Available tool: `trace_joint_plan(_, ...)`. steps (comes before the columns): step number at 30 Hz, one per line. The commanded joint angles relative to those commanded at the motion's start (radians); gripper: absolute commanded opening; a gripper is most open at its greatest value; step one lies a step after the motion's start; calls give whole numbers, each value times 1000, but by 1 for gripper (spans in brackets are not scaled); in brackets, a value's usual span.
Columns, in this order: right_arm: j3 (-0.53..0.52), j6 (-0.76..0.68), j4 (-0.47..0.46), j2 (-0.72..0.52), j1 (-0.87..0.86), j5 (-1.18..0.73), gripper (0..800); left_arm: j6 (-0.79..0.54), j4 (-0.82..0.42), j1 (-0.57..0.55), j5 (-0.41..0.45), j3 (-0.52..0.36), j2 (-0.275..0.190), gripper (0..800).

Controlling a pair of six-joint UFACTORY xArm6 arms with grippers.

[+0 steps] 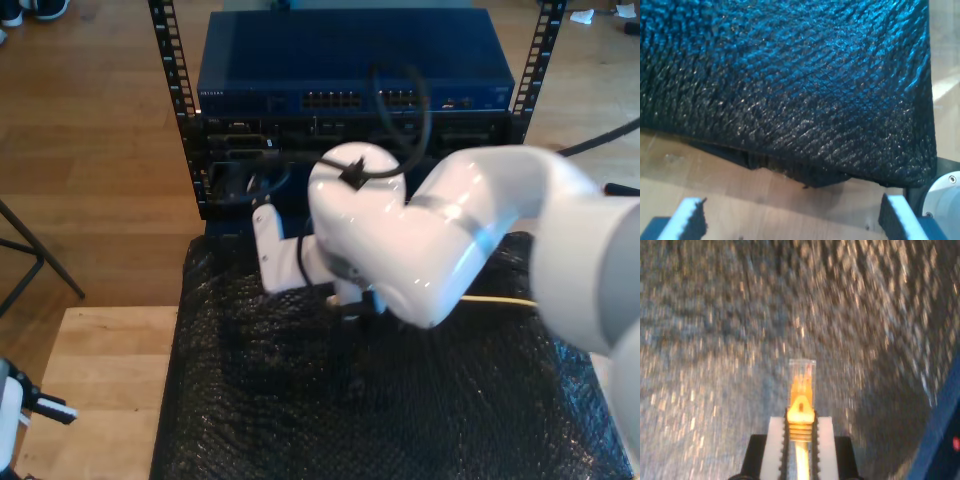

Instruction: Grab the cable and plug it in

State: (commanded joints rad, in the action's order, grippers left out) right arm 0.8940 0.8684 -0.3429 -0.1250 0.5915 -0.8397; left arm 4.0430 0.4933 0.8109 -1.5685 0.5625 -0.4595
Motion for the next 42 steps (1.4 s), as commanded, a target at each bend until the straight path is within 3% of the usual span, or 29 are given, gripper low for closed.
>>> trace_joint_plan(7,-66,180,245,-124,-100,-86,3,137,57,-144,-26,26,-18,800)
trace_joint_plan(11,-97,242,338,-183,-157,-133,3,201,132,-245,-38,37,-15,800)
trace_joint_plan(17,-110,247,388,-249,-195,-230,3,226,219,-404,-26,43,5,800)
trace_joint_plan(30,-80,250,474,-311,-199,-298,3,242,445,-555,17,83,60,800)
trace_joint_plan(42,-12,365,698,-331,-293,-446,3,245,597,-654,37,130,95,800)
